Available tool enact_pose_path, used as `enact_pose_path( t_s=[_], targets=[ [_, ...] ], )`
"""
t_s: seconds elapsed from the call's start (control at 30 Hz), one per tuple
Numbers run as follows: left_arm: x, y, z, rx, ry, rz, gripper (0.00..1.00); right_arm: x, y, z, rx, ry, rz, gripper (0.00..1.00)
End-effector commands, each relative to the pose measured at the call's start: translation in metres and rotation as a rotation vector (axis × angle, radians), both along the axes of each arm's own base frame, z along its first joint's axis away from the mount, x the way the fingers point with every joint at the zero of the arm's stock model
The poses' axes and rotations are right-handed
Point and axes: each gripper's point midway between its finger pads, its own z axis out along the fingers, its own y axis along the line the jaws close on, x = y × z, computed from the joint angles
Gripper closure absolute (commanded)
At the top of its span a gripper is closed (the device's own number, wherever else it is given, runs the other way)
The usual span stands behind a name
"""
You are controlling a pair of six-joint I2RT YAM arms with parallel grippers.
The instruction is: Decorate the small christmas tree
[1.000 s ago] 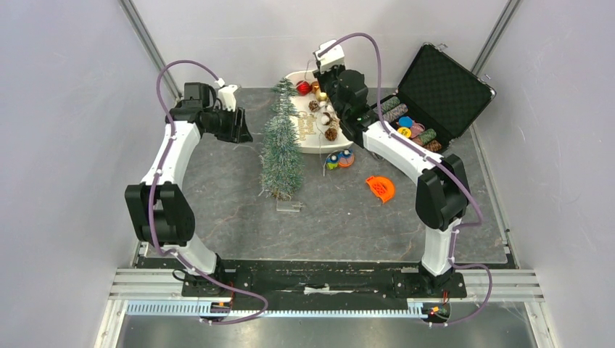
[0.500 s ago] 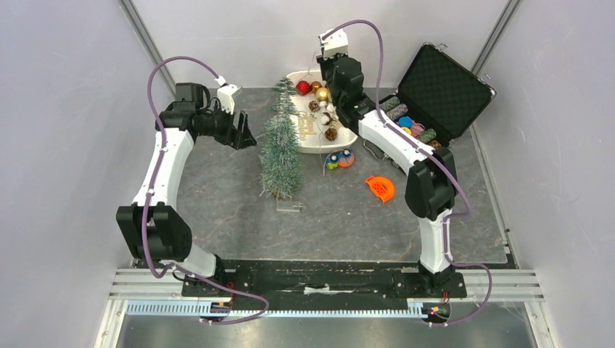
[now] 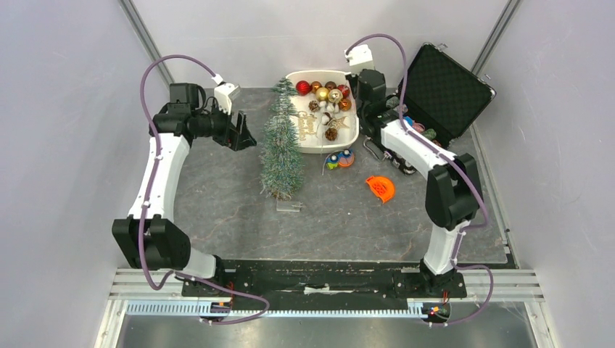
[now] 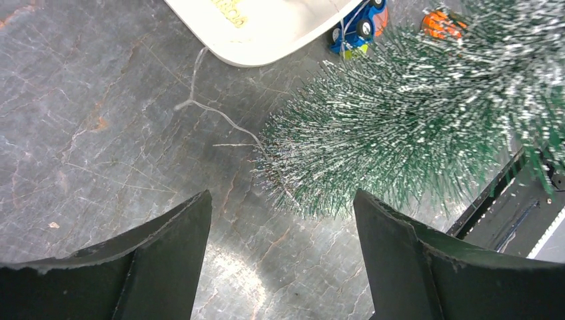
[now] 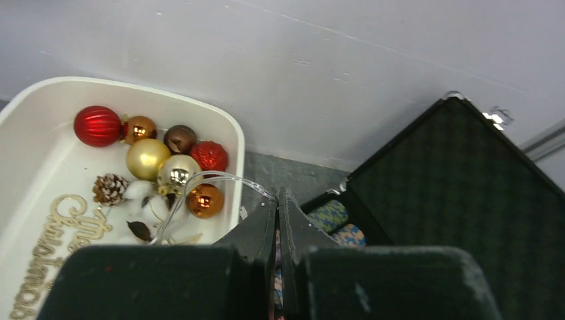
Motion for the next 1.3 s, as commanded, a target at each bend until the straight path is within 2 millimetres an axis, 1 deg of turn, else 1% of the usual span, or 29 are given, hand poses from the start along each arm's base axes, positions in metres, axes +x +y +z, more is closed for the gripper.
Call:
enact_pose_path(
  t_s=[0.0, 0.07, 0.17, 0.23, 0.3, 0.4, 0.47, 0.57, 0.67, 0.73, 0.9, 0.93, 1.03, 1.13, 1.23, 1.27],
  targets=[
    [-0.008, -0.003, 0.033, -0.012, -0.104, -0.025, 0.16, -0.035, -0.026, 0.068, 0.008, -0.121, -0.022, 1.0],
    [-0.012, -0.003, 0.037, -0.017, -0.111, -0.023, 0.16, -0.049, -0.033, 0.079, 0.007, -0.138, -0.021, 1.0],
    [-0.02, -0.003, 0.042, -0.017, -0.12, -0.021, 0.16, -0.068, -0.04, 0.088, 0.004, -0.149, -0.01, 1.0],
    [-0.024, -0.003, 0.045, -0.013, -0.126, -0.021, 0.16, -0.082, -0.047, 0.099, 0.013, -0.168, -0.011, 1.0],
    [-0.029, -0.002, 0.048, -0.006, -0.135, -0.016, 0.16, -0.093, -0.054, 0.105, 0.02, -0.175, -0.013, 1.0],
    [-0.034, -0.001, 0.051, 0.0, -0.144, -0.013, 0.16, -0.11, -0.063, 0.107, 0.011, -0.154, -0.014, 1.0],
    [-0.039, -0.001, 0.054, 0.003, -0.154, -0.015, 0.16, -0.121, -0.069, 0.103, 0.003, -0.132, -0.014, 1.0],
    [-0.046, -0.001, 0.062, 0.004, -0.175, -0.02, 0.16, -0.138, -0.068, 0.096, 0.015, -0.098, 0.032, 1.0],
    [-0.058, -0.005, 0.072, -0.012, -0.19, -0.034, 0.16, -0.154, -0.06, 0.09, 0.048, -0.023, 0.103, 1.0],
    [-0.069, -0.008, 0.078, -0.024, -0.198, -0.052, 0.17, -0.17, -0.055, 0.087, 0.069, 0.028, 0.162, 1.0],
    [-0.102, -0.02, 0.096, -0.078, -0.214, -0.129, 0.23, -0.213, -0.021, 0.089, 0.16, 0.125, 0.407, 1.0],
    [-0.112, -0.031, 0.098, -0.091, -0.212, -0.179, 0.24, -0.219, -0.018, 0.089, 0.177, 0.148, 0.429, 1.0],
    [-0.136, -0.049, 0.102, -0.116, -0.196, -0.255, 0.28, -0.245, 0.002, 0.074, 0.207, 0.257, 0.574, 1.0],
    [-0.162, -0.07, 0.102, -0.107, -0.18, -0.364, 0.29, -0.276, 0.031, 0.062, 0.269, 0.339, 0.781, 1.0],
    [-0.182, -0.085, 0.106, -0.098, -0.182, -0.444, 0.29, -0.303, 0.055, 0.062, 0.353, 0.388, 0.963, 1.0],
    [-0.188, -0.091, 0.109, -0.103, -0.182, -0.47, 0.29, -0.308, 0.059, 0.064, 0.378, 0.391, 0.995, 1.0]
  ],
)
